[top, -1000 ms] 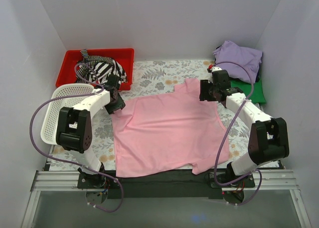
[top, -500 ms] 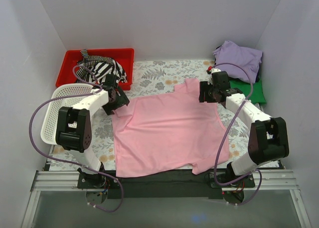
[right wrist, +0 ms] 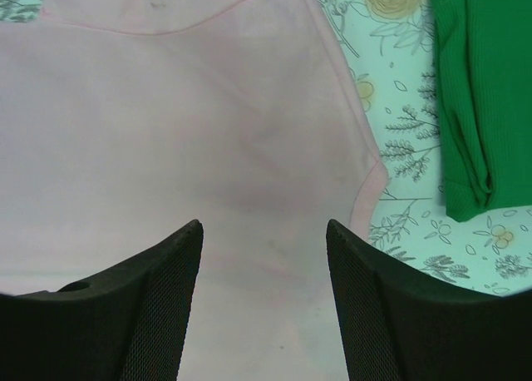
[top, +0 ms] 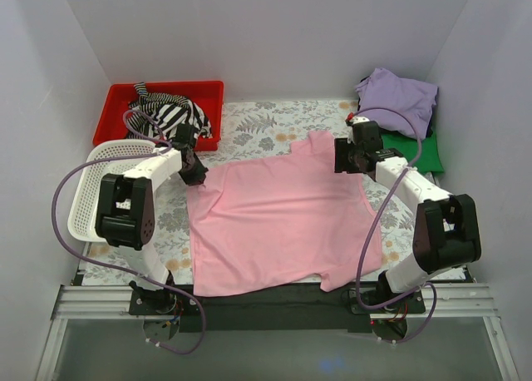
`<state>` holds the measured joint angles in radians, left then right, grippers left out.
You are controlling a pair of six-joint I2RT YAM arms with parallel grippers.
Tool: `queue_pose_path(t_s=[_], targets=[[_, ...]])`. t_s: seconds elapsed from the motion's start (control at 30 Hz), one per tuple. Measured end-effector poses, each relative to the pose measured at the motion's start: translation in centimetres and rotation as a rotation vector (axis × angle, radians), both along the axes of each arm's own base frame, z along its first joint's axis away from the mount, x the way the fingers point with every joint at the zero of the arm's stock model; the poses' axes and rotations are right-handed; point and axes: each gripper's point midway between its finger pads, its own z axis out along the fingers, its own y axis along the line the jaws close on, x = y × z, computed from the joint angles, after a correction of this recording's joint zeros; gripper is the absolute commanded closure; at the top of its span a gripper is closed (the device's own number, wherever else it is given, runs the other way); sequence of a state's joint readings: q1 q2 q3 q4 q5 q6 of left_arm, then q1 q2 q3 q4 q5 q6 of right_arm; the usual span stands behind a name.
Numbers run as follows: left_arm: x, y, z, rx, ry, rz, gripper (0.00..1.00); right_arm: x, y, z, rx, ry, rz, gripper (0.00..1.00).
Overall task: Fold and stack the t-shirts
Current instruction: Fold the tshirt
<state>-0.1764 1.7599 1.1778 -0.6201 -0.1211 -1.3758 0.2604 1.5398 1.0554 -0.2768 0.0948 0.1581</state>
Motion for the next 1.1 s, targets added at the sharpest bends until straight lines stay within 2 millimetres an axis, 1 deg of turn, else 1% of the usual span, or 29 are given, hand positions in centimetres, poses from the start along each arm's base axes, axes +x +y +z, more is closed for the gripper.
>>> queue_pose_path(t_s=[0.07,0.13,0.23,0.27,0.33,0.37,0.4,0.47,0.57,0.67,0.73,0.8,0.83,0.93,1.1], targets=[[0.3,0.5,0.4,0.011,-0.007,0.010,1.00,-0.1,-0.8,-0.5,-0.033,0.007,-0.022,0.33],[1.1,1.3,0.9,0.017,-0.026,0.031,1.00,-0.2,-1.4,-1.1,-0.055,0.017,-0.041,0.33],[1.7,3.7,1.3,0.024,-0.038,0.089,1.00,-0.6,-2.0,-1.9,-0.073,0.037,-0.056,0.34],[1.7,4.6,1.3,0.025,-0.036,0.109,0.93,-0.7,-2.1,-2.0,-0.076,0.041,-0.059,0.33],[1.8,6.1,1.3,0.031,-0.035,0.135,0.73,-0.8,-2.2,-2.2,-0.082,0.047,-0.062,0.34],[1.8,6.9,1.3,0.035,-0.034,0.148,0.60,-0.9,-2.3,-2.2,-0.083,0.047,-0.064,0.34],[1.8,7.5,1.3,0.039,-0.035,0.155,0.58,-0.8,-2.3,-2.2,-0.083,0.046,-0.065,0.34],[1.7,7.7,1.3,0.040,-0.033,0.160,0.57,-0.8,-2.3,-2.2,-0.084,0.046,-0.066,0.33],[1.8,7.4,1.3,0.036,-0.034,0.142,0.53,-0.7,-2.2,-2.1,-0.079,0.041,-0.063,0.32],[1.8,7.1,1.4,0.038,-0.036,0.129,0.48,-0.3,-1.4,-1.9,-0.044,0.030,-0.038,0.32],[2.0,7.1,1.5,0.041,-0.040,0.125,0.48,0.6,-0.6,-1.7,-0.017,0.028,-0.017,0.32],[2.1,7.2,1.7,0.046,-0.045,0.124,0.48,2.7,0.5,-1.6,0.015,0.026,0.008,0.32],[2.2,7.3,1.7,0.049,-0.047,0.125,0.48,4.0,1.2,-1.5,0.035,0.017,0.023,0.32],[2.2,7.8,1.7,0.055,-0.047,0.137,0.47,7.2,2.9,-1.9,0.081,0.008,0.061,0.31],[2.6,8.7,1.2,0.057,-0.041,0.161,0.47,11.3,5.2,-2.7,0.152,0.002,0.123,0.30]])
